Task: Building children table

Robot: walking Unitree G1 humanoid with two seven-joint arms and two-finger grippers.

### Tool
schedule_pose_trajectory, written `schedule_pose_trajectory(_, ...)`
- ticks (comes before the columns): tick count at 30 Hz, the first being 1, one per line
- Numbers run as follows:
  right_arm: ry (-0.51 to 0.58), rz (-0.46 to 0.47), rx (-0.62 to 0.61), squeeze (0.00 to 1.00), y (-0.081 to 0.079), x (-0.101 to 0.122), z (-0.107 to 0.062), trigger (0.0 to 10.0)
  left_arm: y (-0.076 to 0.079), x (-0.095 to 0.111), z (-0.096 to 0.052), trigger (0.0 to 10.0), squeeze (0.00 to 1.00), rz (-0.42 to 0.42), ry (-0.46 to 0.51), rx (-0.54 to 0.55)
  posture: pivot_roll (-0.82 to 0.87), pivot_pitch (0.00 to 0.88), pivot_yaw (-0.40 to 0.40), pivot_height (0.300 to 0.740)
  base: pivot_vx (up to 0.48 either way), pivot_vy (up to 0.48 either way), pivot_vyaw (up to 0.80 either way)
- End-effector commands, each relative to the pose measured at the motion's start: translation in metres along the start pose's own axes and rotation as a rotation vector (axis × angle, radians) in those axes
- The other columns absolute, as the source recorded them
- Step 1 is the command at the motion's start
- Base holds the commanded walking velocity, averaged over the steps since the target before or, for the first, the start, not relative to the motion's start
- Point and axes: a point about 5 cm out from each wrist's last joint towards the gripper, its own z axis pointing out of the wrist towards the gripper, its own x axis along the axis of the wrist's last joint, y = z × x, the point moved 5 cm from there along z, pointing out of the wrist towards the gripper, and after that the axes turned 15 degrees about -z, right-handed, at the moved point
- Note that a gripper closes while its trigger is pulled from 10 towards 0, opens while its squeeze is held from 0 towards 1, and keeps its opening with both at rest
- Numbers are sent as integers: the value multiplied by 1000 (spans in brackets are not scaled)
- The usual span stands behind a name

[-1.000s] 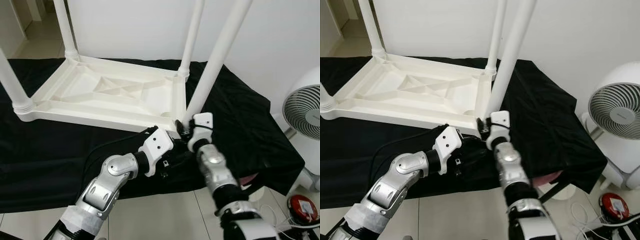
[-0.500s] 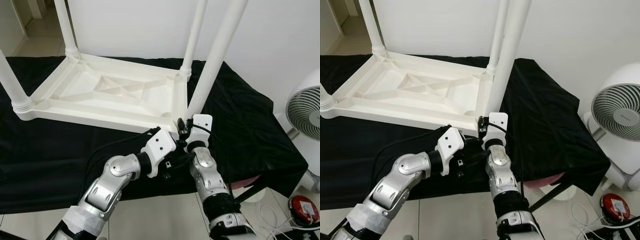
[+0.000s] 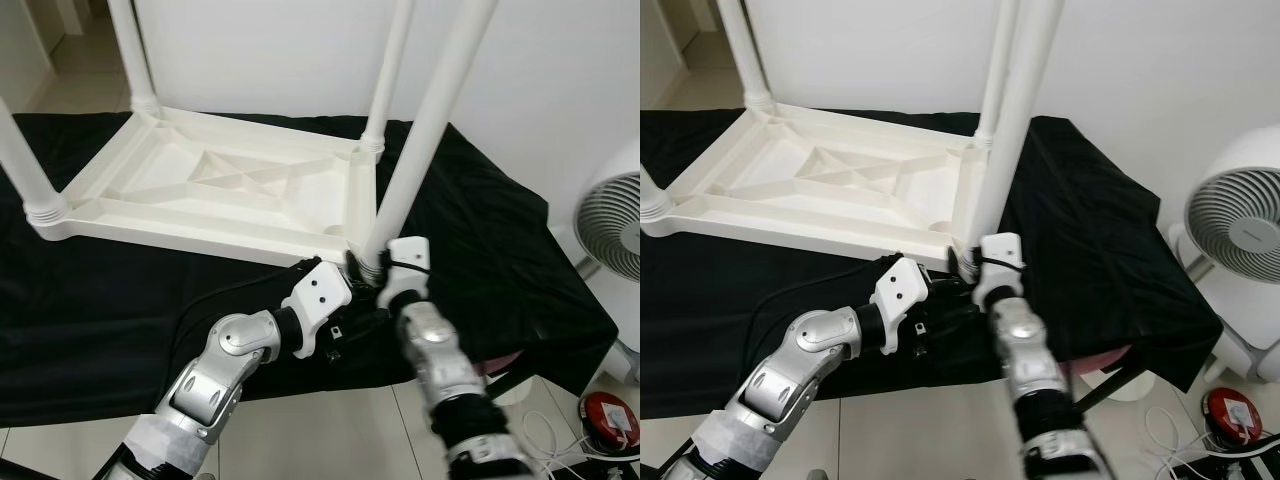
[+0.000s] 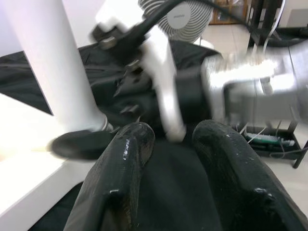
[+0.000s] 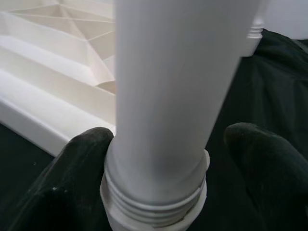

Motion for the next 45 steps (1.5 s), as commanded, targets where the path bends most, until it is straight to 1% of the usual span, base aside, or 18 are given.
schedule_pose_trajectory(1, 6, 0, 100, 0, -6, -1, 1, 10000, 1, 2, 1, 10000, 0, -8, 9, 3, -49, 0, -70, 740, 0, 0, 0)
schedule_pose_trajectory(2, 6, 0, 100, 0, -6, -1, 1, 10000, 1, 2, 1, 10000, 0, -8, 9, 3, -49, 0, -70, 740, 0, 0, 0)
schedule_pose_trajectory(3, 11, -56, 193, 0, -4, 0, 4, 10000, 0, 1, -1, 10000, 0, -5, 3, 2, -43, 0, -69, 740, 0, 0, 0)
schedule_pose_trajectory(8, 16, -76, 275, 0, -4, 1, 6, 10000, -2, 2, -3, 10000, 0, 0, -1, 4, -39, 0, -68, 740, 0, 0, 0)
schedule_pose_trajectory(9, 17, -106, 348, 0, -9, 2, 10, 10000, -3, 2, -4, 10000, 0, 2, -2, 9, -31, 0, -66, 740, 0, 0, 0)
schedule_pose_trajectory(10, 16, -116, 368, 0, -11, 2, 12, 10000, -4, 3, -4, 10000, 0, 3, -2, 11, -30, 0, -66, 740, 0, 0, 0)
schedule_pose_trajectory(18, -9, -142, 413, 0, -17, 1, 23, 10000, -5, 3, -4, 10000, 0, 6, -2, 16, -18, 0, -65, 740, 0, 0, 0)
schedule_pose_trajectory(20, -18, -126, 414, 0, -18, 1, 25, 10000, -5, 3, -4, 10000, 0, 7, -2, 17, -17, 0, -66, 740, 0, 0, 0)
schedule_pose_trajectory(21, -25, -118, 422, 0, -20, 1, 27, 3451, -6, 4, -4, 10000, 0, 8, -2, 20, -10, 0, -68, 740, 0, 0, 0)
schedule_pose_trajectory(22, -31, -110, 433, 0, -22, -1, 27, 0, -6, 4, -5, 10000, 0, 8, -2, 21, -5, 0, -71, 740, 0, 0, 0)
schedule_pose_trajectory(27, -57, -101, 459, 0, -25, -10, 22, 0, -6, 3, -7, 10000, 0, 2, -3, 32, -3, 0, -75, 740, 0, 0, 0)
schedule_pose_trajectory(30, -57, -101, 459, 0, -25, -10, 22, 0, -6, 3, -7, 10000, 0, 2, -3, 32, -3, 0, -75, 740, 0, 0, 0)
schedule_pose_trajectory(33, -75, -89, 442, 0, -19, -16, 19, 0, -5, 2, -7, 10000, 0, -2, -3, 32, -7, 0, -74, 740, 0, 0, 0)
schedule_pose_trajectory(38, -88, -84, 366, 0, -7, -19, 18, 0, -5, 2, -6, 10000, 0, -2, -2, 28, -12, 0, -74, 740, 0, 0, 0)
schedule_pose_trajectory(39, -88, -67, 311, 0, 1, -19, 19, 0, -5, 2, -6, 10000, 0, 0, -2, 28, -16, 0, -73, 740, 0, 0, 0)
schedule_pose_trajectory(41, -88, -67, 311, 0, 1, -19, 19, 0, -5, 2, -6, 10000, 0, 0, -2, 28, -16, 0, -73, 740, 0, 0, 0)
schedule_pose_trajectory(42, -92, -62, 262, 0, 7, -20, 19, 0, -5, 3, -6, 10000, 0, 0, -1, 27, -18, 0, -71, 740, 0, 0, 0)
schedule_pose_trajectory(45, -98, -39, 176, 0, 17, -22, 18, 0, -4, 2, -6, 10000, 0, -1, -1, 24, -25, 0, -66, 740, 0, 0, 0)
